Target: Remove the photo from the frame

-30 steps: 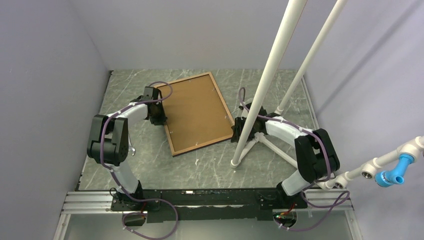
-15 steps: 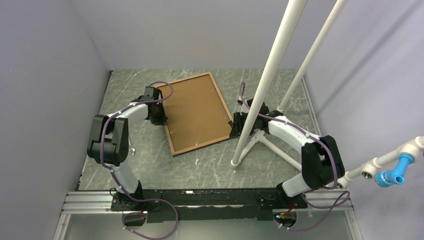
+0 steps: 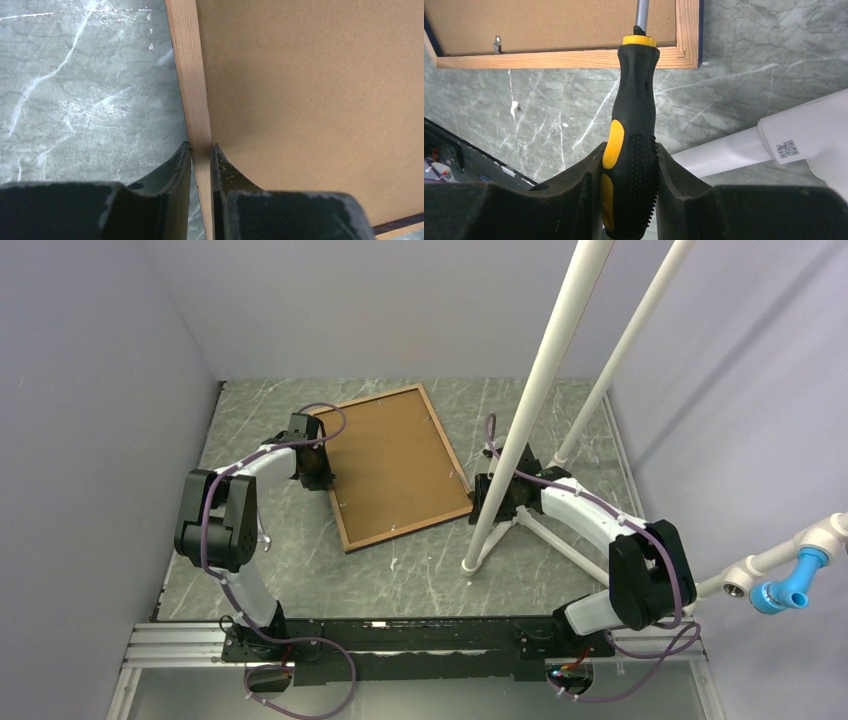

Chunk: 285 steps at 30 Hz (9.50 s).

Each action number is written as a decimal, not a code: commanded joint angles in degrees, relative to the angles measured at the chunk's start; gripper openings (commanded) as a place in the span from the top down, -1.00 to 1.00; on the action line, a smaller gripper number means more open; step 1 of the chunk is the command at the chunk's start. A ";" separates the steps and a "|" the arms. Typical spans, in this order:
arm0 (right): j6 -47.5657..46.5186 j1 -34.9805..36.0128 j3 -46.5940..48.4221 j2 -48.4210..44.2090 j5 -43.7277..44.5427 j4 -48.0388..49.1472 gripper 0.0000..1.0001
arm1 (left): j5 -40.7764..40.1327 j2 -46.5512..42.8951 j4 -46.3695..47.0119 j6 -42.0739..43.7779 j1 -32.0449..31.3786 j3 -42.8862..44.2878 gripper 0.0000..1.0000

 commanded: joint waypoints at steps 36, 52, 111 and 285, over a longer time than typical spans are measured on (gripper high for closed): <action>-1.99 3.00 6.19 3.70 -1.42 5.24 1.00 | -0.56 0.99 -2.99 0.49 -0.49 -0.01 1.00; -2.28 1.25 8.02 1.89 -1.36 3.63 1.00 | 11.82 -16.07 -2.88 -0.48 5.82 -4.22 -0.54; 3.20 -2.56 40.66 39.53 -4.35 5.64 1.00 | 6.96 15.36 -12.13 5.13 5.92 21.64 0.83; -1.36 0.59 -3.60 -14.37 3.99 5.97 1.00 | -32.67 -8.30 -22.83 11.20 -2.44 6.07 -0.35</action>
